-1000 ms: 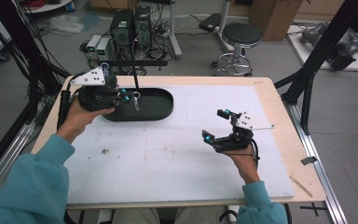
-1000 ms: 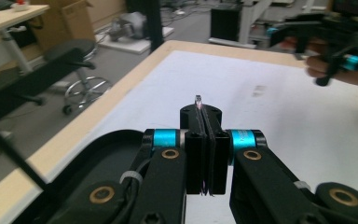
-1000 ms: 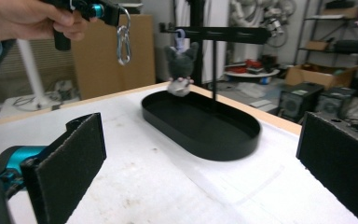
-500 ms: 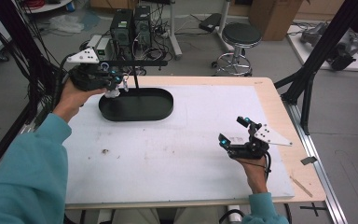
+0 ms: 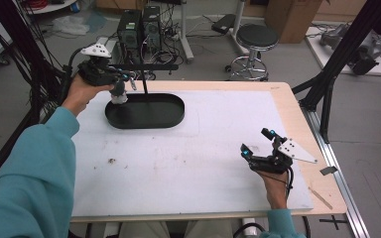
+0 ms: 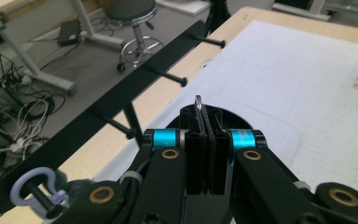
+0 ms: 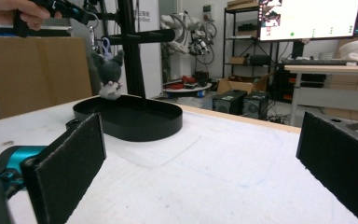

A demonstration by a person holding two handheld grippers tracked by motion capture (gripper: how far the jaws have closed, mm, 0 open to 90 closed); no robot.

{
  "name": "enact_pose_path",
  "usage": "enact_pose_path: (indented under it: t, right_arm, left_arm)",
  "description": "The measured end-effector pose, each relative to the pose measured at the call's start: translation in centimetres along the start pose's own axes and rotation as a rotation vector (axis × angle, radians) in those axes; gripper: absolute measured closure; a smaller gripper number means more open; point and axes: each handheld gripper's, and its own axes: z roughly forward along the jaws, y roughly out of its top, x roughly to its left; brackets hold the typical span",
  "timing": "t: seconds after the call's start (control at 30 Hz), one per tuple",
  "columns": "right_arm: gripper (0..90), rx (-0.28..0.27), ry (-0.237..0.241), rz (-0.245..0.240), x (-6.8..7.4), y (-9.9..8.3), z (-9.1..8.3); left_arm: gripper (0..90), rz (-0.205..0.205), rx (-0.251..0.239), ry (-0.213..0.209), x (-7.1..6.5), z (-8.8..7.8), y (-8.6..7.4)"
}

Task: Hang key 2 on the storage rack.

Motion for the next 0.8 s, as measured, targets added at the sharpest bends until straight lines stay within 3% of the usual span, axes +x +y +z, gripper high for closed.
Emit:
enact_pose_path:
  t: [0.27, 0.47, 0.6, 0.8]
  right_arm:
    - [0.5, -0.008, -0.038, 0.002, -0.6, -1.1, -0.3]
    - [0.5, -0.021, -0.054, 0.012, -0.6, -1.8, -0.3]
    - [0.5, -0.013, -0.062, -0.004, -0.6, -2.1, -0.1]
    - [0.5, -0.009, -0.061, 0.015, -0.5, -2.5, 0.2]
  left_arm:
    - [88.2, -0.025, 0.035, 0.022, 1.2, 0.8, 0.0]
    - [88.1, -0.019, 0.062, 0.032, 1.4, 1.6, -0.1]
    - [88.1, -0.03, 0.065, 0.041, 1.7, 1.9, -0.2]
    - [88.1, -0.048, 0.063, 0.051, 2.1, 2.2, -0.5]
